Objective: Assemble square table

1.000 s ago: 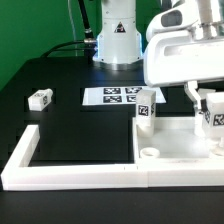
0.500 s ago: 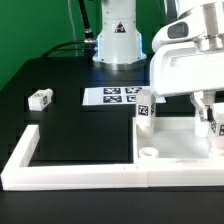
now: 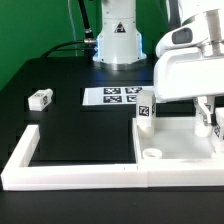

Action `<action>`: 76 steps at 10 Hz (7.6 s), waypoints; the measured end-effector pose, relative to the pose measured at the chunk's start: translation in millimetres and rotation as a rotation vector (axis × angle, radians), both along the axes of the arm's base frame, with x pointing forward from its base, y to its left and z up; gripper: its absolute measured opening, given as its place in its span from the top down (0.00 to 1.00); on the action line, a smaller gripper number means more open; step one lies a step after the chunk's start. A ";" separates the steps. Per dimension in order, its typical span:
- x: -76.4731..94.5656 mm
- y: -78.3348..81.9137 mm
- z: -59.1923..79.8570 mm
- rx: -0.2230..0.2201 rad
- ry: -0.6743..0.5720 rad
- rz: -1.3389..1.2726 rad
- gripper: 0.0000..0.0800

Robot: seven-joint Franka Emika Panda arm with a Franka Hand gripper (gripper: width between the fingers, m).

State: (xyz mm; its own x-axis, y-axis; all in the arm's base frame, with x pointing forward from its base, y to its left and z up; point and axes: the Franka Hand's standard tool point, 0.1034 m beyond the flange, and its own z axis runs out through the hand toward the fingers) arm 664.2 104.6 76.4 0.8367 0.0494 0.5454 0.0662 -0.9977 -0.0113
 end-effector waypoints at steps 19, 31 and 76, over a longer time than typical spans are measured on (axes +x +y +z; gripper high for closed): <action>7.2 -0.6 9.8 0.090 0.387 -0.052 0.19; 16.8 -7.6 -4.2 0.291 0.536 -0.684 0.64; 19.4 -5.1 -2.1 0.107 0.476 -0.246 0.50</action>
Offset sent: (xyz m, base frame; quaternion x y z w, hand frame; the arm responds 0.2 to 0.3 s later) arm 0.0000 0.0000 0.0000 0.0000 0.0000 0.0000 1.0000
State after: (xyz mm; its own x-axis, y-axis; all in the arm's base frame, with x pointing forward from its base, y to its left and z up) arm 683.7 99.4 74.3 0.9721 -0.2143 0.0951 -0.2065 -0.9747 -0.0853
